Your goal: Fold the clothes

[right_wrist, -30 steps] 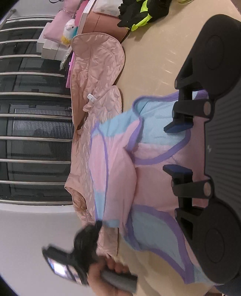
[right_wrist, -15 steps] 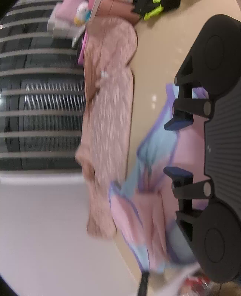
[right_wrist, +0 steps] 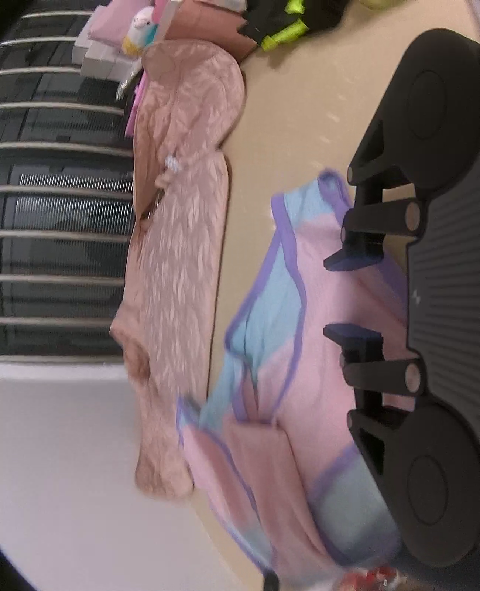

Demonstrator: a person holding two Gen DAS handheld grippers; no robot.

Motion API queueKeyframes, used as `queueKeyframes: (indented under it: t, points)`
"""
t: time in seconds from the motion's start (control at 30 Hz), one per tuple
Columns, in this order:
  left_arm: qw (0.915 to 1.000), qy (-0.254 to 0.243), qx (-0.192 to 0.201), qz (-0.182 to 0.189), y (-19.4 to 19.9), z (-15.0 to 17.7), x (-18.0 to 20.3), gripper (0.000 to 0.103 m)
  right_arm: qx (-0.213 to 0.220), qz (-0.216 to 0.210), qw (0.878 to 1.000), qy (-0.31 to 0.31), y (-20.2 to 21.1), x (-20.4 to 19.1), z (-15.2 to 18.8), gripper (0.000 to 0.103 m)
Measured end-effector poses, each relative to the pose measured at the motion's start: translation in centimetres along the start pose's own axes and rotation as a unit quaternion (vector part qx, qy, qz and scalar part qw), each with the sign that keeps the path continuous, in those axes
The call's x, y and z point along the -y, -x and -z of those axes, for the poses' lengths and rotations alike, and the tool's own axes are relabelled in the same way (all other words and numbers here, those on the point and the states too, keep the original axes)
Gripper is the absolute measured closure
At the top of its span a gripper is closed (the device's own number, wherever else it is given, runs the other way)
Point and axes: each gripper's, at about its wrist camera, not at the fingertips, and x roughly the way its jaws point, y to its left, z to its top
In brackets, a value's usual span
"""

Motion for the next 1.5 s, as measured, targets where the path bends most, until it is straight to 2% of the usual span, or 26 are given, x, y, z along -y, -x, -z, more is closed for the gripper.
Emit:
queueKeyframes:
  t: [0.03,0.13,0.2,0.27,0.3,0.33,0.4,0.5,0.53,0.6,0.67,0.7,0.77,0.87,0.93,1.07,1.1,1.13,1.17,1.23,1.3,1.33,1.4,1.43,1.47,1.5]
  points:
    - [0.9999,0.001,0.003,0.01,0.2,-0.2,0.3,0.084,-0.005,-0.003,1.0,-0.004,-0.8,1.2,-0.6,0.058]
    - [0.9993,-0.002,0.024,0.03,0.7,-1.3,0.5,0.061,-0.021,0.009,1.0,-0.014,-3.1,4.0,-2.5,0.057]
    - [0.9983,-0.022,0.052,0.017,0.6,-2.6,0.2,0.053,-0.031,0.019,0.999,-0.018,-4.3,5.3,-3.6,0.057]
    - [0.9967,-0.054,0.06,-0.012,-0.7,-4.1,0.0,0.037,-0.032,0.028,0.999,-0.019,-4.6,5.7,-4.1,0.059]
    - [0.9953,-0.073,0.059,-0.026,-1.6,-4.7,-0.1,0.034,-0.031,0.031,0.999,-0.019,-4.7,5.8,-4.3,0.061]
    - [0.9935,-0.096,0.051,-0.035,-2.8,-5.3,0.1,0.03,-0.027,0.034,0.999,-0.02,-4.4,5.8,-4.4,0.069]
    - [0.989,-0.134,0.035,-0.051,-5.0,-6.1,0.5,0.027,0.001,0.027,0.999,-0.029,-2.6,5.7,-4.1,0.07]
    - [0.9831,-0.169,0.016,-0.068,-7.9,-6.9,1.2,0.027,-0.001,0.025,0.998,-0.06,-1.7,6.3,-3.6,0.069]
    - [0.9823,-0.176,0.01,-0.064,-8.6,-7.1,1.3,0.028,-0.007,0.03,0.997,-0.065,-2.0,6.5,-3.3,0.069]
    - [0.9819,-0.181,0.01,-0.054,-9.6,-7.3,1.3,0.047,-0.02,0.041,0.996,-0.076,-2.7,6.7,-2.8,0.069]
    - [0.9841,-0.171,0.004,-0.048,-10.3,-7.5,1.1,0.092,-0.02,0.045,0.995,-0.083,-3.1,6.8,-2.6,0.068]
    - [0.986,-0.161,0.001,-0.044,-10.4,-7.5,0.9,0.096,-0.02,0.048,0.996,-0.078,-3.3,6.6,-2.7,0.071]
    - [0.9872,-0.15,0.002,-0.054,-9.4,-6.8,0.9,0.096,-0.025,0.044,0.997,-0.056,-3.8,6.2,-3.1,0.097]
    - [0.9886,-0.134,0.004,-0.069,-8.0,-5.9,1.0,0.097,-0.027,0.071,0.997,-0.004,-4.9,5.6,-3.9,0.097]
    - [0.9893,-0.123,0.005,-0.079,-7.0,-5.3,1.1,0.094,-0.031,0.083,0.996,-0.004,-5.8,6.5,-4.6,0.097]
    - [0.9903,-0.101,0.018,-0.094,-5.4,-5.3,0.6,0.059,-0.03,0.084,0.996,-0.019,-6.2,7.8,-6.0,0.093]
    - [0.9896,-0.105,0.024,-0.095,-5.9,-6.2,0.0,0.055,-0.024,0.083,0.996,-0.02,-5.9,7.8,-6.3,0.093]
    - [0.9889,-0.11,0.03,-0.096,-6.3,-7.1,-0.5,0.049,-0.016,0.077,0.997,-0.021,-5.3,7.8,-6.4,0.09]
    - [0.9883,-0.116,0.032,-0.094,-6.9,-8.0,-1.0,0.043,-0.006,0.062,0.998,-0.023,-4.4,7.5,-6.3,0.082]
    - [0.9885,-0.135,0.01,-0.068,-9.8,-9.9,-1.3,0.042,0.013,0.03,0.999,-0.027,-2.8,7.0,-6.1,0.075]
    - [0.9888,-0.135,-0.014,-0.062,-12.4,-11.0,-1.4,0.042,0.013,0.005,0.999,-0.031,-2.1,6.4,-5.6,0.075]
    - [0.9889,-0.134,-0.019,-0.061,-13.1,-11.1,-1.5,0.043,0.009,0.003,1.0,-0.03,-2.0,6.2,-5.3,0.075]
    - [0.9897,-0.132,-0.023,-0.051,-13.6,-11.1,-1.6,0.063,0.0,-0.002,1.0,-0.027,-1.9,5.6,-4.7,0.075]
    - [0.9902,-0.131,-0.025,-0.042,-13.4,-10.9,-1.7,0.09,-0.005,-0.002,1.0,-0.025,-1.9,5.4,-4.4,0.075]
    - [0.9909,-0.127,-0.027,-0.037,-13.2,-10.6,-1.8,0.097,-0.012,0.001,1.0,-0.021,-2.0,5.2,-4.0,0.075]
    - [0.9912,-0.123,-0.022,-0.043,-12.8,-10.0,-1.9,0.098,-0.019,0.004,1.0,-0.021,-2.1,5.2,-3.5,0.075]
